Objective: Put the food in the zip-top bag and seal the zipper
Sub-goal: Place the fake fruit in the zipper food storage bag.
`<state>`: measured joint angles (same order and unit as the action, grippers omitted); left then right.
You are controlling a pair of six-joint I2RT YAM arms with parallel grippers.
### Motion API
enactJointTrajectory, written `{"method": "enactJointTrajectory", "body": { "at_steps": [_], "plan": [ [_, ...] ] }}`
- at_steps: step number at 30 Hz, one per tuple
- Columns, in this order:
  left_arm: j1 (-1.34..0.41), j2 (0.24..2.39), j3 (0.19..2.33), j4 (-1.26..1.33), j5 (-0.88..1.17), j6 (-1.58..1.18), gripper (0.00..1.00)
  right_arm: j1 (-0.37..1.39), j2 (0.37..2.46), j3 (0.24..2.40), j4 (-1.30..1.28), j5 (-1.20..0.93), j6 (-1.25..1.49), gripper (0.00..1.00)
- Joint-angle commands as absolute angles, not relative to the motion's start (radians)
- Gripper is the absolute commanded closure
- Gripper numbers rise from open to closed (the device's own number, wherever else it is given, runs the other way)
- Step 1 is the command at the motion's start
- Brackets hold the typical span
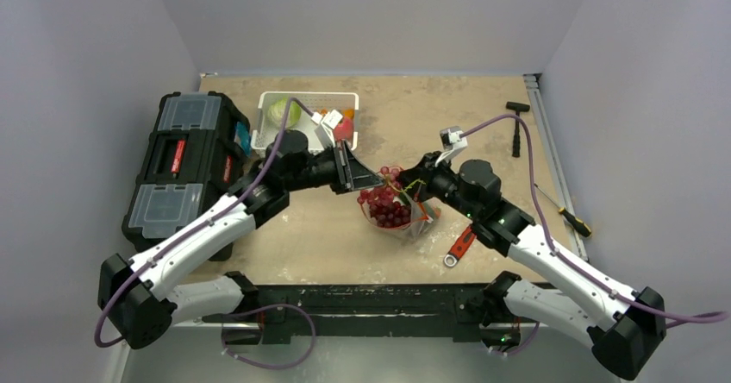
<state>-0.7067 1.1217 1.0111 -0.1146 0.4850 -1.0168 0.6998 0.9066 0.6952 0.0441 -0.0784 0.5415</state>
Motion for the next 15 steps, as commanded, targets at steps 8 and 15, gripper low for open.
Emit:
{"method": "enactJointTrajectory", "body": {
  "at_steps": [8, 15],
  "plan": [
    [-0.732, 1.094, 0.818, 0.237, 0.4, -1.165, 1.0, 0.698, 0.879, 0.735, 0.224, -0.242, 0.955, 1.0],
    [-0.756, 0.991, 0.881, 0.095, 0.358, -1.079, 1.0, 0.698, 0.926, 0.762, 0.287, -0.272, 1.036, 1.0]
  ]
}}
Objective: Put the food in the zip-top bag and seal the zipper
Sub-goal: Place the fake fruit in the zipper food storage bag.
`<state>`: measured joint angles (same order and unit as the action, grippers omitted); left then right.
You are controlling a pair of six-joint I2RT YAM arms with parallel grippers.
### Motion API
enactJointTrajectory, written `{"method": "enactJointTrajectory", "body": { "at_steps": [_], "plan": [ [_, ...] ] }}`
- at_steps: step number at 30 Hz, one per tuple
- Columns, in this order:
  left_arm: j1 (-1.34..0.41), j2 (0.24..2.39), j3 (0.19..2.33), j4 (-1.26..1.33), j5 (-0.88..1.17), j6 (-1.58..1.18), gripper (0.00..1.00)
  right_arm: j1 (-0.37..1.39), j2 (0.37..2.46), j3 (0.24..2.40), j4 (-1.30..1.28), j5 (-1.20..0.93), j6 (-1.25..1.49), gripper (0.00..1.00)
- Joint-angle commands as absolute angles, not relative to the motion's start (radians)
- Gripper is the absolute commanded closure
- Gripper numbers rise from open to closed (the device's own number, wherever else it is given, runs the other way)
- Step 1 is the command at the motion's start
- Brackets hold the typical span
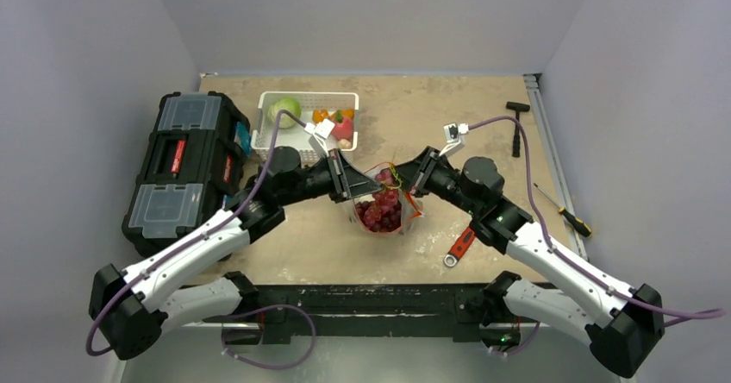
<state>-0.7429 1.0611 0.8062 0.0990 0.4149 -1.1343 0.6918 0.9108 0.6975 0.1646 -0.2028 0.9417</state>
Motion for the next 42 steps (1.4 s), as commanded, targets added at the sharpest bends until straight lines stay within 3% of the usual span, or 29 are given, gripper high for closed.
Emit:
{"method": "enactJointTrajectory", "body": {
  "at_steps": [1, 8, 16, 32, 34, 39, 42],
  "plan": [
    [-0.755, 0.982, 0.879, 0.078, 0.352, -1.075, 1.0, 0.698, 0.928, 0.764, 0.293, -0.275, 1.041, 1.0],
    [-0.79, 0.99, 0.864, 0.055, 0.342, -1.038, 1.0, 0.692, 0.933, 0.756, 0.333, -0.269, 1.124, 1.0],
    [-0.805, 0.943, 0.853, -0.173, 0.19, -0.93, 1.0, 0.692, 0.93, 0.812, 0.339, -0.284, 1.146, 1.0],
    [-0.804, 1.124, 1.042, -0.39, 0.109, -0.827, 1.0, 0.692, 0.916, 0.844, 0.301, -0.27, 1.096, 1.0],
    [-0.804, 1.13, 1.063, -0.407, 0.094, -0.81, 0.87, 0.692, 0.919, 0.853, 0.291, -0.27, 1.084, 1.0],
    [-0.804, 1.082, 1.119, -0.469, 0.079, -0.754, 0.34, 0.691, 0.91, 0.857, 0.245, -0.254, 1.037, 1.0],
    [-0.804, 1.028, 1.137, -0.497, 0.106, -0.722, 0.21, 0.689, 0.902, 0.856, 0.212, -0.231, 0.998, 1.0]
  ]
}}
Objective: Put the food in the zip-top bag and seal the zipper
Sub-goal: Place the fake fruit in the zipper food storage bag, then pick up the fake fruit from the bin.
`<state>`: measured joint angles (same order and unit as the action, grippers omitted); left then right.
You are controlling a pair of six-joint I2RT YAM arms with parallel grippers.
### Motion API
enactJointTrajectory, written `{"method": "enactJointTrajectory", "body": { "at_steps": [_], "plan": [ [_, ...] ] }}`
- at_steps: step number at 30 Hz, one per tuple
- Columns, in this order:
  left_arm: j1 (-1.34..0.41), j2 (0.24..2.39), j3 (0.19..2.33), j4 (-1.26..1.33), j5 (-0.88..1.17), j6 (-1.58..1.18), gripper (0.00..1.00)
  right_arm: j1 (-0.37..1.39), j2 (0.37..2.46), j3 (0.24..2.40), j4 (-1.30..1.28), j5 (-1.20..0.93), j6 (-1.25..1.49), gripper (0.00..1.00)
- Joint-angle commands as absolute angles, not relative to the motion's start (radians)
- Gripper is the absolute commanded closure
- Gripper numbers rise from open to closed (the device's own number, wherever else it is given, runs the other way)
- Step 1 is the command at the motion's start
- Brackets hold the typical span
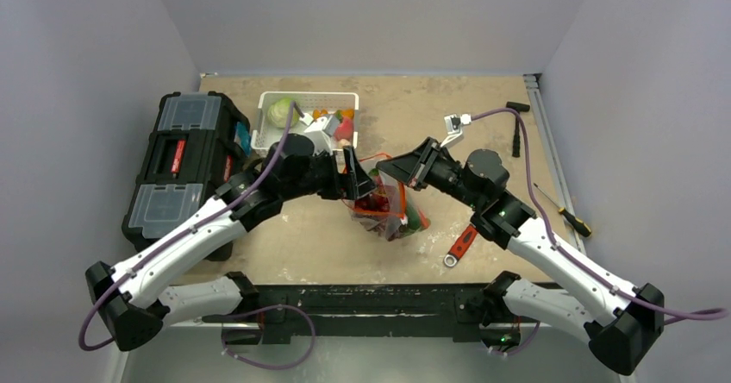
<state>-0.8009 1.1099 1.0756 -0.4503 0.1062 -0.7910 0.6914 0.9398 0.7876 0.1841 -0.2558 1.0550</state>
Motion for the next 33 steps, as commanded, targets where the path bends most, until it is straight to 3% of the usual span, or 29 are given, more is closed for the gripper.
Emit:
{"method": "enactJointTrajectory", "body": {
  "at_steps": [1, 11, 19, 28, 33],
  "plan": [
    [-0.805, 1.011, 1.145, -0.513, 0.115, -0.711, 0.2, 0.688, 0.902, 0.856, 0.202, -0.227, 0.986, 1.0],
    [-0.802, 0.881, 1.122, -0.696, -0.07, -0.653, 0.21, 0.685, 0.894, 0.893, 0.082, -0.162, 0.799, 1.0],
    [-0.776, 0.946, 1.134, -0.705, -0.117, -0.629, 0.17, 0.686, 0.801, 0.899, -0.101, 0.137, 0.572, 1.0],
    [-0.657, 1.005, 1.096, -0.614, -0.01, -0.654, 0.17, 0.685, 0.778, 0.864, -0.135, 0.409, 0.415, 1.0],
    [-0.561, 1.053, 1.03, -0.513, 0.131, -0.699, 0.18, 0.685, 0.864, 0.804, -0.071, 0.325, 0.391, 1.0]
  ]
}}
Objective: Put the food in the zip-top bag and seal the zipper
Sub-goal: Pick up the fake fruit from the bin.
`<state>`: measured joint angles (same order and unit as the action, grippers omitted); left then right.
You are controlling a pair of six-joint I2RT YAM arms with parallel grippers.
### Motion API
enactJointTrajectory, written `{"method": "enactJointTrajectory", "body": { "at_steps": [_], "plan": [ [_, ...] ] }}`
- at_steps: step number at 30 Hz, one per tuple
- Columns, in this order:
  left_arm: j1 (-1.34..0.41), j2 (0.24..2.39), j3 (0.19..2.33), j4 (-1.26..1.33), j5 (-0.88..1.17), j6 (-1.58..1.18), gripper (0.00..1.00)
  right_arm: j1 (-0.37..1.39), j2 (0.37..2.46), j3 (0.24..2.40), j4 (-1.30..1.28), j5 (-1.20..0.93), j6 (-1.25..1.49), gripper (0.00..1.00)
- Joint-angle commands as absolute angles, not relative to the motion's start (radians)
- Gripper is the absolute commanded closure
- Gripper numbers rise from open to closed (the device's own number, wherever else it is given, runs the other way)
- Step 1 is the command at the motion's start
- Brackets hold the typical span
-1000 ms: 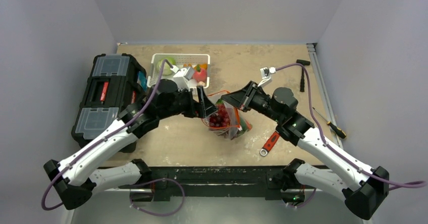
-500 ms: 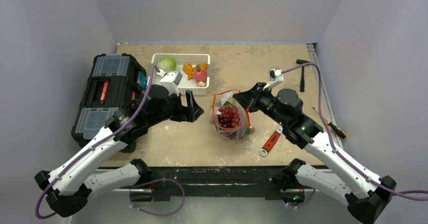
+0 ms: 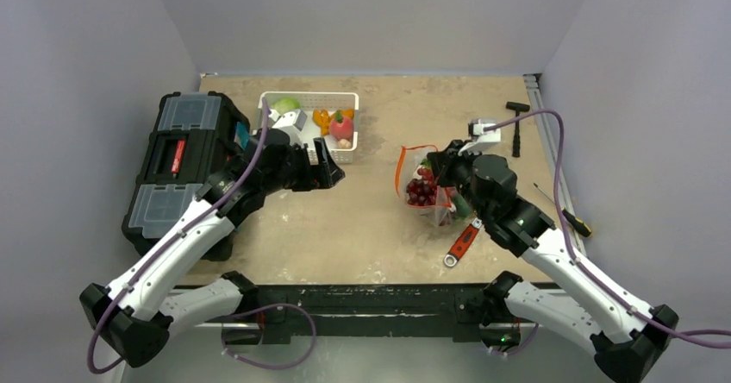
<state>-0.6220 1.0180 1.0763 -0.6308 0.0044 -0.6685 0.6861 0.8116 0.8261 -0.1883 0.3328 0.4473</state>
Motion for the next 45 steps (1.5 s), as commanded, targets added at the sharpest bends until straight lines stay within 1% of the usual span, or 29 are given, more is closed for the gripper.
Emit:
{"method": "enactJointTrajectory", "body": {
  "at_steps": [1, 6, 12, 17, 21, 27, 30, 33, 37, 40, 43, 45],
  "plan": [
    [-0.542, 1.07, 1.018, -0.49, 0.159, -0.71, 0.18, 0.685, 0.88, 0.788, -0.043, 0.293, 0.39, 1.0],
    [-0.454, 1.167, 1.005, -0.381, 0.263, -0.747, 0.19, 0.685, 0.955, 0.725, 0.073, 0.169, 0.39, 1.0],
    [-0.353, 1.269, 1.038, -0.266, 0.185, -0.703, 0.19, 0.685, 0.979, 0.719, 0.087, 0.158, 0.378, 1.0],
    [-0.326, 1.455, 1.222, -0.279, 0.155, -0.597, 0.19, 0.686, 0.954, 0.704, 0.09, 0.16, 0.374, 1.0],
    [-0.319, 1.63, 1.388, -0.292, 0.119, -0.572, 0.19, 0.686, 0.94, 0.698, 0.091, 0.162, 0.373, 1.0],
    [-0.319, 1.854, 1.548, -0.239, -0.057, -0.581, 0.15, 0.69, 0.926, 0.687, 0.101, 0.164, 0.371, 1.0],
    [-0.319, 1.961, 1.655, -0.267, -0.076, -0.615, 0.11, 0.692, 0.924, 0.684, 0.104, 0.161, 0.371, 1.0],
    [-0.319, 2.078, 1.769, -0.343, -0.072, -0.685, 0.11, 0.693, 0.925, 0.684, 0.105, 0.164, 0.37, 1.0],
    [-0.317, 2.136, 1.775, -0.325, -0.068, -0.787, 0.12, 0.693, 0.924, 0.683, 0.104, 0.167, 0.369, 1.0],
    [-0.317, 2.139, 1.729, -0.293, -0.064, -0.851, 0.17, 0.693, 0.924, 0.681, 0.103, 0.17, 0.368, 1.0],
    [-0.317, 2.137, 1.679, -0.253, -0.049, -0.89, 0.19, 0.695, 0.922, 0.679, 0.104, 0.167, 0.37, 1.0],
    [-0.318, 2.141, 1.661, -0.24, -0.029, -0.895, 0.23, 0.696, 0.923, 0.678, 0.104, 0.166, 0.37, 1.0]
  ]
}}
